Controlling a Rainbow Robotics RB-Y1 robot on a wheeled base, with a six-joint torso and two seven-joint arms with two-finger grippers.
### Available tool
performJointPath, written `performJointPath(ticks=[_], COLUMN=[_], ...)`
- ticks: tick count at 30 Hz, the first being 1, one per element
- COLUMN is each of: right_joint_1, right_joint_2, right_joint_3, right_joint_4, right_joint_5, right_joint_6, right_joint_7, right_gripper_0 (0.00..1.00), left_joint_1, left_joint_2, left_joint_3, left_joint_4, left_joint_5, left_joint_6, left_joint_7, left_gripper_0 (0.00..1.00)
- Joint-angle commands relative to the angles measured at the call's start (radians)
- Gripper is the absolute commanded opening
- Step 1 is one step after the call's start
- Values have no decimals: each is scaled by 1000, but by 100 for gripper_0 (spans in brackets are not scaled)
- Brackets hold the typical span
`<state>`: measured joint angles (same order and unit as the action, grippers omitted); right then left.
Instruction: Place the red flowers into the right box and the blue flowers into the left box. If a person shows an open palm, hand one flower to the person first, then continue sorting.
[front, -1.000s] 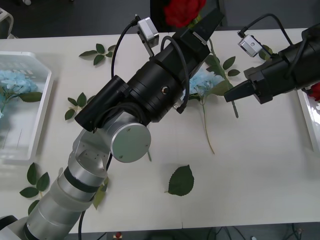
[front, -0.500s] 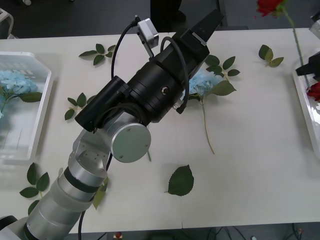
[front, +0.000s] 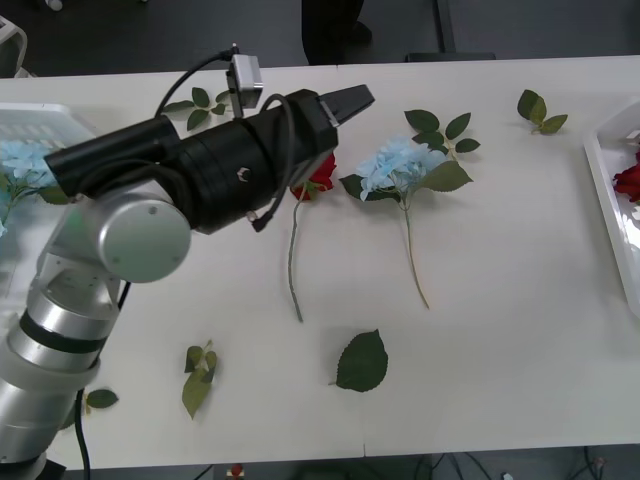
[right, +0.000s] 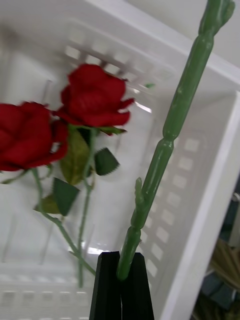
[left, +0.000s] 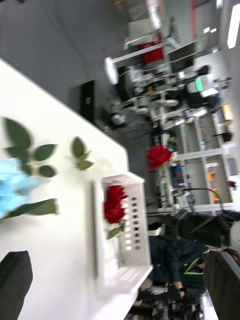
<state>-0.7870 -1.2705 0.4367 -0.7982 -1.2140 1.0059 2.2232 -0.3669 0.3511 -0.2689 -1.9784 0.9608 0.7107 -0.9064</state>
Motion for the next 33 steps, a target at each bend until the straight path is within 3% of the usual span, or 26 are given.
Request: performJointPath(ticks=[1, 6, 15, 25, 26, 27, 28, 30, 33], right_joint_1=[2, 2, 2, 2, 2, 2, 2, 2, 2], right_joint_2=[-47, 14, 74, 206, 209, 211, 211, 206, 197], right_joint_3=[112, 221, 405, 442, 441, 439, 438, 424, 375], right_joint_4=[90, 200, 310, 418, 415, 409, 402, 389, 359], right_joint_5=[62, 180, 191, 174, 172, 166, 160, 154, 148], right_joint_6=[-92, -242, -374, -443, -443, -443, -443, -434, -380], right_joint_7=[4, -10, -27, -27, -23, -23, -20, -16, 1], right_gripper_0=[0, 0, 0, 1, 19, 46, 59, 82, 93], left_joint_1=[-30, -60, -176, -282, -288, -294, -300, -311, -336], left_joint_2=[71, 117, 129, 124, 120, 112, 108, 92, 78], left_joint_3=[80, 48, -89, -236, -247, -257, -265, -282, -303], left_joint_4=[-39, 35, 248, 417, 438, 463, 481, 524, 584], left_joint_5=[6, -131, -263, -389, -401, -412, -419, -444, -462], left_joint_6=[139, 227, 230, 228, 228, 224, 217, 202, 184], left_joint_7=[-69, -95, -223, -235, -235, -238, -241, -246, -252], left_gripper_0=[100, 100, 100, 100, 100, 100, 100, 100, 100])
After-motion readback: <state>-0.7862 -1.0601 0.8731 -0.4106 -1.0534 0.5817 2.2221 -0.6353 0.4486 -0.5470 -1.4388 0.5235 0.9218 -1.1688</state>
